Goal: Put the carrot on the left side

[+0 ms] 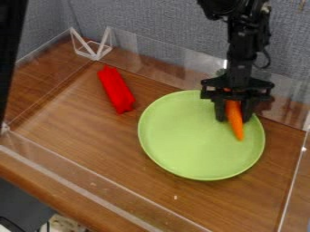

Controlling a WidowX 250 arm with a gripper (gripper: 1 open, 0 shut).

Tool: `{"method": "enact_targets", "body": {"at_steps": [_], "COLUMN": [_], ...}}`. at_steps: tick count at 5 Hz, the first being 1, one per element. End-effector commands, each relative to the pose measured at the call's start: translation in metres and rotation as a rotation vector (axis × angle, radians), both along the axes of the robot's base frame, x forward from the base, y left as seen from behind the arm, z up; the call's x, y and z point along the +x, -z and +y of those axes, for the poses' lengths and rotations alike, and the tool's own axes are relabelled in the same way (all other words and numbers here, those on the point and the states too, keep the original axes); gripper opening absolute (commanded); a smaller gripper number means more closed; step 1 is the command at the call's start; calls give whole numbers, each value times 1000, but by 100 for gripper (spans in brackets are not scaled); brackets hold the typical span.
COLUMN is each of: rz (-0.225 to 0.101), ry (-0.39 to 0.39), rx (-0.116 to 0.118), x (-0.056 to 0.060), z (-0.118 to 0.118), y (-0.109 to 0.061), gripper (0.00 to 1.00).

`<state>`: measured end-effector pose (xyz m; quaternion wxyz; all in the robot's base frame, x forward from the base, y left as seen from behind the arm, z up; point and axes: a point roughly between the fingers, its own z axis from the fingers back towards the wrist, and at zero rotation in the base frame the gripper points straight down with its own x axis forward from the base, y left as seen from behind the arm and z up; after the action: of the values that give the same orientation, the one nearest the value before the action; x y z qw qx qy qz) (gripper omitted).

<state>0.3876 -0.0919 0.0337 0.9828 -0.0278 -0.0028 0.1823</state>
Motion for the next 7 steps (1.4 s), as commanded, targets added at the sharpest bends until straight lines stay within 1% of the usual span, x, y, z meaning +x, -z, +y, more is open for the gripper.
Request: {"method": "enact_targets", "body": {"at_steps": [1,3,4,6,7], "rz": [-62,-64,-63,-64,-64], "ry": [11,-6,27,96,30], "rx": [2,10,13,23,29], "x": [19,21,21,23,30], "z": [5,13,22,42,36], "y": [-19,0,9,22,28], "gripper": [0,0,0,0,0]}}
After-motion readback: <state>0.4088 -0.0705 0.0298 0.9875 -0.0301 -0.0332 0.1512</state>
